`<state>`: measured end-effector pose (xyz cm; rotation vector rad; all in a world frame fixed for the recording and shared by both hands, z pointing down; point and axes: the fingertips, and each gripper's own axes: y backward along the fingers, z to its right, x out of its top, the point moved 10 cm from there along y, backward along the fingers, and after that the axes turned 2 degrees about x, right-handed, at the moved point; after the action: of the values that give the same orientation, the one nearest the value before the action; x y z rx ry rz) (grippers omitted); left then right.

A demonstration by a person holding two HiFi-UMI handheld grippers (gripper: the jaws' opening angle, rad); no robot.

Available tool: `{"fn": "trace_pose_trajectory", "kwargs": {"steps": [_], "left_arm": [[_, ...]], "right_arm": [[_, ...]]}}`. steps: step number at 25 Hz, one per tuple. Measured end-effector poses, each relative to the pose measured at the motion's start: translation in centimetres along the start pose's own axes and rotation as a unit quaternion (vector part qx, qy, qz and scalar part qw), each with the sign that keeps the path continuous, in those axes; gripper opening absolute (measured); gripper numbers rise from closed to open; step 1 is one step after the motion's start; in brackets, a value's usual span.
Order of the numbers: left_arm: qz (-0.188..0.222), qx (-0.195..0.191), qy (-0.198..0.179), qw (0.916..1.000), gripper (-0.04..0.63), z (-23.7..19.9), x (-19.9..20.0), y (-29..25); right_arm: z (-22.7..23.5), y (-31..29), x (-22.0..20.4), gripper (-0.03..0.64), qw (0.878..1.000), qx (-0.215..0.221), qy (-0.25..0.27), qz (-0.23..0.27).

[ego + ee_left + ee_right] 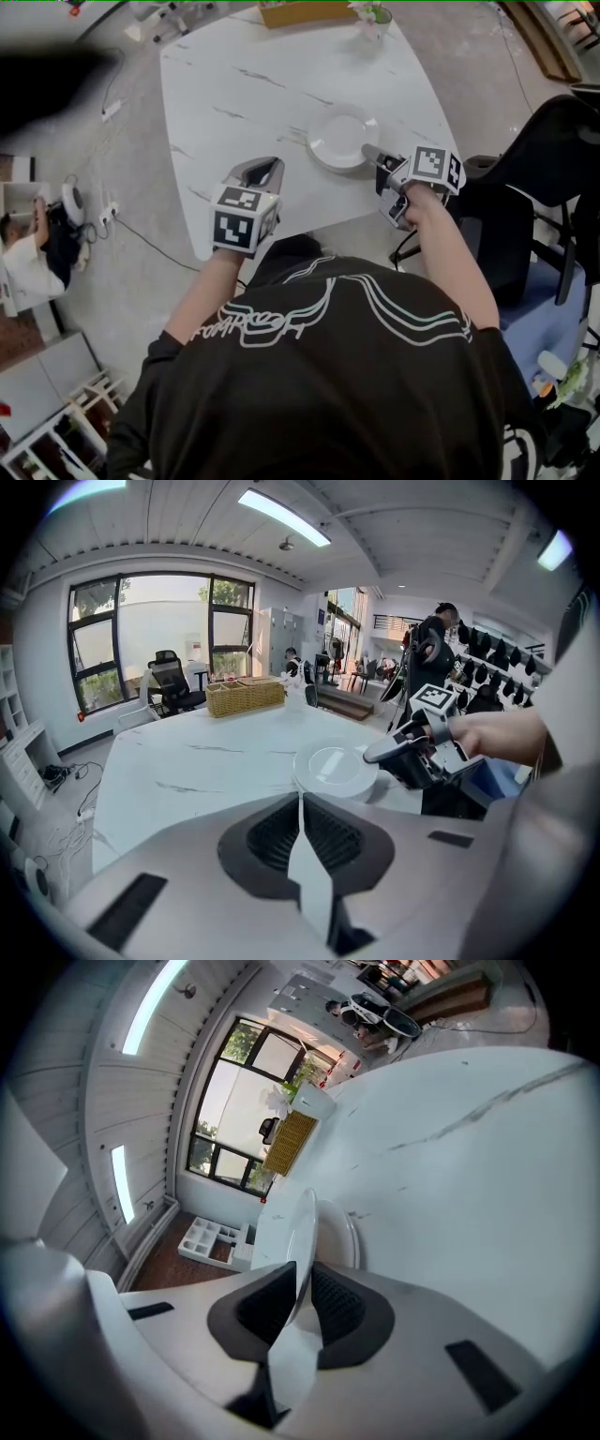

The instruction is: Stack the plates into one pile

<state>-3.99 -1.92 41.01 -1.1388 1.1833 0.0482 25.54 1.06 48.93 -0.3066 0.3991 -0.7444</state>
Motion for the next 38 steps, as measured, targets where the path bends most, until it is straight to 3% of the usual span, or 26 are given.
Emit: {"fn": "trace_pose_trajectory", "kwargs": {"steps": [2, 4, 7, 11, 13, 17, 23, 25, 26, 29, 34, 38], "left_arm": [[0.0, -0.001, 0.003, 1.0, 0.034, -0.1, -0.3, 0.1], [0.002, 0.001, 0.003, 1.0, 0.034, -0.2, -0.6, 0.2], [0.002, 0.004, 0.008, 1.0, 0.034, -0.4, -1.3, 0.0], [0.003, 0.003, 0.021, 0.9998, 0.034, -0.2, -2.2, 0.0], [0.003, 0.002, 0.025, 0.9997, 0.034, 0.0, -2.6, 0.2], [0.01, -0.001, 0.031, 0.9995, 0.034, 0.6, -3.3, 0.5], [0.019, -0.001, 0.045, 0.9988, 0.034, 0.8, -4.4, 0.9], [0.019, -0.002, 0.051, 0.9985, 0.034, 0.8, -4.9, 0.9], [0.019, -0.004, 0.056, 0.9982, 0.034, 0.9, -5.2, 0.9], [0.016, -0.016, 0.072, 0.9971, 0.034, 1.3, -5.8, 0.9], [0.024, -0.028, 0.076, 0.9965, 0.034, 2.3, -6.1, 1.0], [0.035, -0.032, 0.07, 0.9964, 0.034, 2.3, -6.1, 0.9]], "right_arm": [[-0.3, -0.1, -0.3, 0.081, 1.0, -0.001, 0.023, -0.013], [-0.5, -0.3, -0.5, 0.167, 0.999, 0.006, 0.042, -0.028], [-0.7, -0.3, -0.7, 0.218, 0.995, 0.006, 0.083, -0.049], [-1.4, -0.4, -1.4, 0.267, 0.979, -0.004, 0.178, -0.096], [-1.9, -0.6, -1.8, 0.282, 0.961, -0.021, 0.245, -0.127], [-2.9, -1.1, -2.5, 0.285, 0.905, -0.074, 0.373, -0.192], [-3.8, -1.7, -3.5, 0.285, 0.828, -0.15, 0.479, -0.249], [-3.6, -1.6, -3.6, 0.285, 0.811, -0.18, 0.496, -0.254], [-3.3, -1.7, -3.7, 0.285, 0.809, -0.19, 0.494, -0.256], [-2.8, -2.0, -3.8, 0.284, 0.822, -0.199, 0.465, -0.261], [-2.7, -2.3, -3.4, 0.284, 0.829, -0.212, 0.444, -0.265], [-2.9, -2.9, -3.2, 0.284, 0.826, -0.214, 0.443, -0.275]]}}
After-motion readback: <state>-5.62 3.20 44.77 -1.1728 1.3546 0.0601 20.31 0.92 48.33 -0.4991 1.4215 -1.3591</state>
